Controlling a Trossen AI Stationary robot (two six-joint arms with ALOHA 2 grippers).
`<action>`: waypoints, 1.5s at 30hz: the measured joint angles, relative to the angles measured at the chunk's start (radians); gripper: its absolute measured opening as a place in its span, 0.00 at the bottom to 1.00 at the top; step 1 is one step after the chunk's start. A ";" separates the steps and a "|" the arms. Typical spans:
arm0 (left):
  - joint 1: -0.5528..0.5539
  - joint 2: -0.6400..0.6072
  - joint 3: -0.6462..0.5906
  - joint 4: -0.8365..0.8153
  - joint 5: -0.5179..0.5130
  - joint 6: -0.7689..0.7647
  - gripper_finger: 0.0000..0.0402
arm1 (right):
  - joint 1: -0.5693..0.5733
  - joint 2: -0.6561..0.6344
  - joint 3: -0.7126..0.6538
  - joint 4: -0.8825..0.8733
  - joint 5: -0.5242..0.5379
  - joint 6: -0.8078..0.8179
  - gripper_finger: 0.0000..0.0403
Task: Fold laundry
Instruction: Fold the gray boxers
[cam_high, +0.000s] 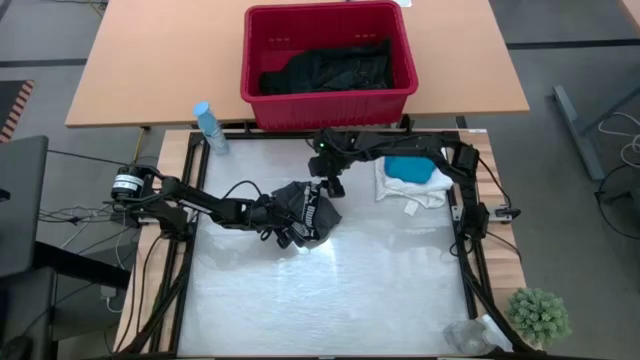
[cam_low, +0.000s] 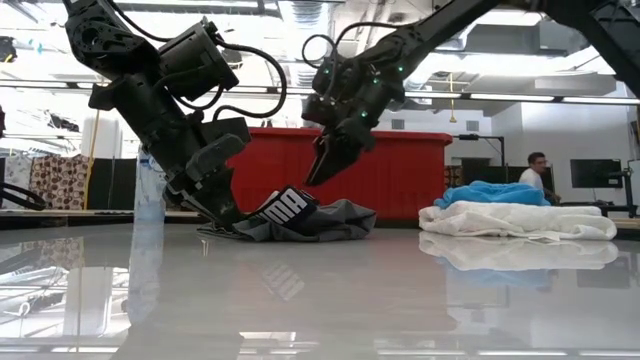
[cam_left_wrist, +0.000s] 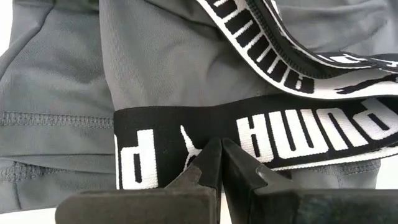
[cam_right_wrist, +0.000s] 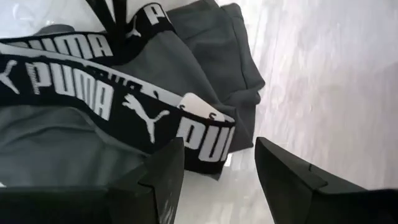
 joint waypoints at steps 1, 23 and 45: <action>0.000 0.000 0.000 0.000 0.000 0.000 0.00 | -0.004 0.000 -0.001 -0.001 -0.008 -0.005 0.54; 0.000 0.001 -0.001 0.003 0.001 0.034 0.00 | -0.007 0.047 0.000 0.040 -0.061 -0.051 0.52; 0.000 0.002 -0.002 0.004 0.000 0.042 0.00 | 0.028 0.090 0.114 -0.006 -0.015 0.011 0.07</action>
